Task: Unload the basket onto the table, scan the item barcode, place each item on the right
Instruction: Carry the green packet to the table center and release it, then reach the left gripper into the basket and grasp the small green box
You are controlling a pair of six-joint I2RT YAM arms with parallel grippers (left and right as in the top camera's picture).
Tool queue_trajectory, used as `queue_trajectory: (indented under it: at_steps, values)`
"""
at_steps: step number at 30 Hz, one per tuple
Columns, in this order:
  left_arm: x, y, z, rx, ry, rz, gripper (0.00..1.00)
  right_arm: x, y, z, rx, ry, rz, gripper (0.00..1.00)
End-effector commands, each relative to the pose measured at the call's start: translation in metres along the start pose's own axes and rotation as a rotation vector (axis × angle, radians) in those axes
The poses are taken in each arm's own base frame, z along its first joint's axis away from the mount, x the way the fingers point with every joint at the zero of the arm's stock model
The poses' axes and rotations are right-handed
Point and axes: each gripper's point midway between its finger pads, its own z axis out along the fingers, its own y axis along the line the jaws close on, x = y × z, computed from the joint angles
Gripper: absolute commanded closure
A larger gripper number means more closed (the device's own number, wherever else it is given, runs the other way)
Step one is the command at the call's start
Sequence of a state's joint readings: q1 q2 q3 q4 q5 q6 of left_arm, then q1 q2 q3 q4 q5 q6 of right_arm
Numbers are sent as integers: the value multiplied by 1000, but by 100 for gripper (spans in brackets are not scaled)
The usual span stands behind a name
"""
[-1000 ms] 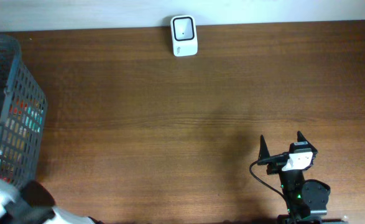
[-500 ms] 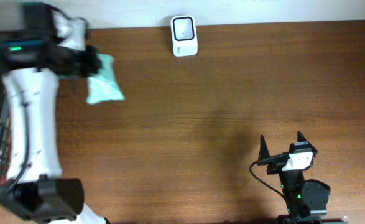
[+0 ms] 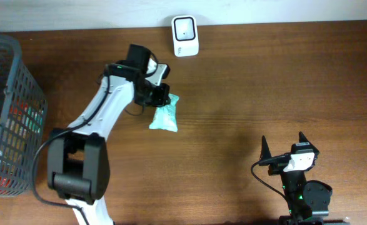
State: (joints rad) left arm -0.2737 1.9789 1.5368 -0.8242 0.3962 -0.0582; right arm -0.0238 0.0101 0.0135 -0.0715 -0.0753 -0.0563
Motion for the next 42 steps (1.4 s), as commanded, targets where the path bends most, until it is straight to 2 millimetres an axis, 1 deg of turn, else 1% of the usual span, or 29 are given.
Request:
queue_trajectory:
  at_steps: [1,4,7,10,12,14,15,16,17,18,19,20,21,22,25,26,28,30,32,33,34,35,37,38,39,40,41,42]
  values:
    - [9,-6,29,-20,49,-131,100,2,-2,0,11,1,1,1]
    - [10,-21,47,-9,56,-198,100,2,-2,0,11,1,1,1]
    - [5,-54,63,29,30,-211,100,2,-2,0,11,1,1,2]
    - [-1,-93,75,73,-13,-170,100,2,-2,0,11,1,1,1]
    - [1,-112,85,76,-26,-166,99,2,-2,0,11,1,1,1]
    - [8,-126,102,61,-25,-174,97,2,-2,0,11,1,1,1]
    - [12,-138,112,72,-24,-151,97,2,-2,0,11,1,1,1]
    - [12,-145,114,82,-31,-135,94,2,-2,0,11,1,1,1]
    - [11,-149,115,87,-40,-124,89,2,-2,0,11,1,1,1]
    - [9,-151,115,88,-51,-117,79,2,-2,0,11,1,1,1]
    - [7,-153,115,90,-61,-113,63,2,-2,0,11,1,1,1]
    - [7,-152,115,91,-62,-113,24,2,-2,0,11,1,1,1]
    - [5,-149,114,85,-64,-118,3,2,-2,0,11,1,1,1]
    - [4,-146,113,82,-66,-118,1,2,-2,0,11,1,1,1]
    - [-15,-126,97,72,-108,-120,1,2,-2,0,11,1,1,1]
    - [-27,-116,83,66,-136,-119,1,2,-2,0,11,1,1,1]
    - [-57,-92,38,45,-209,-85,1,2,-2,0,11,1,1,1]
    - [-80,-72,-12,16,-279,-46,1,2,-2,0,11,1,1,1]
    - [-97,-54,-63,-16,-345,-16,1,2,-2,0,11,1,1,1]
    - [-106,-43,-99,-40,-391,2,1,2,-2,0,11,1,1,1]
    - [-113,-30,-147,-75,-453,22,1,2,-2,0,11,1,1,1]
    - [-116,-20,-183,-104,-501,32,1,2,-2,0,11,1,1,1]
    - [-115,-2,-247,-164,-593,44,1,2,-2,0,11,1,1,1]
    - [-112,8,-273,-195,-633,39,1,2,-2,0,11,1,1,1]
    - [-106,25,-304,-252,-682,2,1,2,-2,0,11,1,1,1]
    - [-96,47,-335,-329,-729,-50,1,2,-2,0,11,1,1,1]
    - [-82,69,-361,-403,-761,-107,1,2,-2,0,11,1,1,1]
    - [-70,85,-376,-458,-773,-153,1,2,-2,0,11,1,1,1]
